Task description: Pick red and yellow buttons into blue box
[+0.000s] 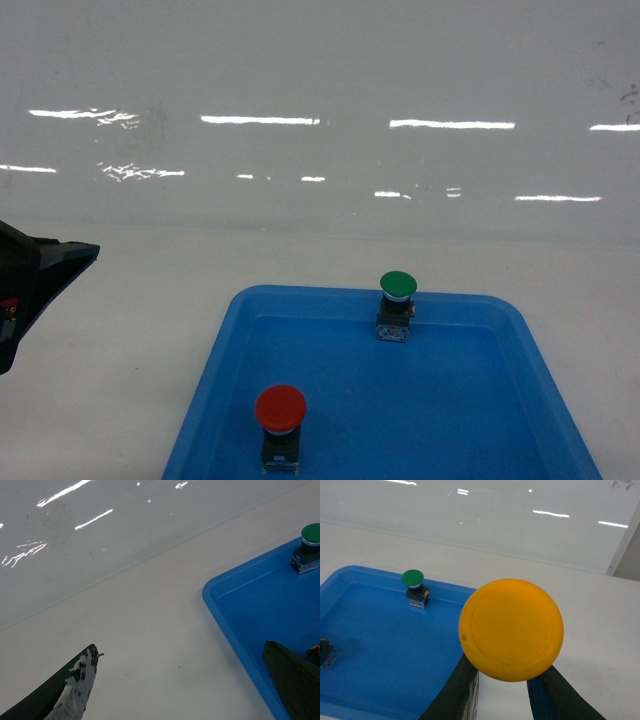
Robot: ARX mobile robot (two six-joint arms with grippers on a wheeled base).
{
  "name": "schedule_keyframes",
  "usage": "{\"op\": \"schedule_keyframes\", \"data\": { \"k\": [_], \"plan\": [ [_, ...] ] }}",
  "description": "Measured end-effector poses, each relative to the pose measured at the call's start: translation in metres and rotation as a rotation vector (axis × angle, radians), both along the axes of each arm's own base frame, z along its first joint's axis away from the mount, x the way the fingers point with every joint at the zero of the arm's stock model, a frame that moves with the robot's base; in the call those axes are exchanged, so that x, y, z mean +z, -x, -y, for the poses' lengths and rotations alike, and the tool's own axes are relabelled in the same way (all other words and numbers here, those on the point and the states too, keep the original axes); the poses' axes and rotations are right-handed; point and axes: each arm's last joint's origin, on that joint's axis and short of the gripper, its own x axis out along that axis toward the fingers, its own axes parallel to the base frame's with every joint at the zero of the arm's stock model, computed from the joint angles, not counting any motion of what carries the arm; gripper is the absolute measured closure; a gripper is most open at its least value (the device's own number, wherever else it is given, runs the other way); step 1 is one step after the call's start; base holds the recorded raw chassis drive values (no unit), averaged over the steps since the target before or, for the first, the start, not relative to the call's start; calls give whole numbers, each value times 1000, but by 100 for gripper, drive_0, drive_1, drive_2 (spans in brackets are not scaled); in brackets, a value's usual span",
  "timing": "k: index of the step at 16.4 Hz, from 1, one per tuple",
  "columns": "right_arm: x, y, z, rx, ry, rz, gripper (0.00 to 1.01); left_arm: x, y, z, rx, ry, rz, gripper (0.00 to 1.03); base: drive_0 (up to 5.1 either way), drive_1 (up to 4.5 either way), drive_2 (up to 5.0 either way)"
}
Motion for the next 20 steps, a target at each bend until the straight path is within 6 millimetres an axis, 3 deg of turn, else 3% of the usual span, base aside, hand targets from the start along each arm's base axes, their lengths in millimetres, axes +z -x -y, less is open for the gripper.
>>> {"op": "schedule_keyframes", "data": {
  "k": [4,9,17,20],
  "plan": [
    [0,0,0,6,0,6,81,-1,-1,0,-3,-4,-20,5,0,0,0],
    [1,0,0,6,1,7,81,13,-37,45,-162,-81,-97,5,0,0,0],
    [0,0,0,6,1,6,81,-30,-53,113,-290,-199,-262,5,0,0,0],
    [0,0,0,6,1,6,81,-39,-54,120,-284,-214,-289,5,0,0,0]
  ]
}}
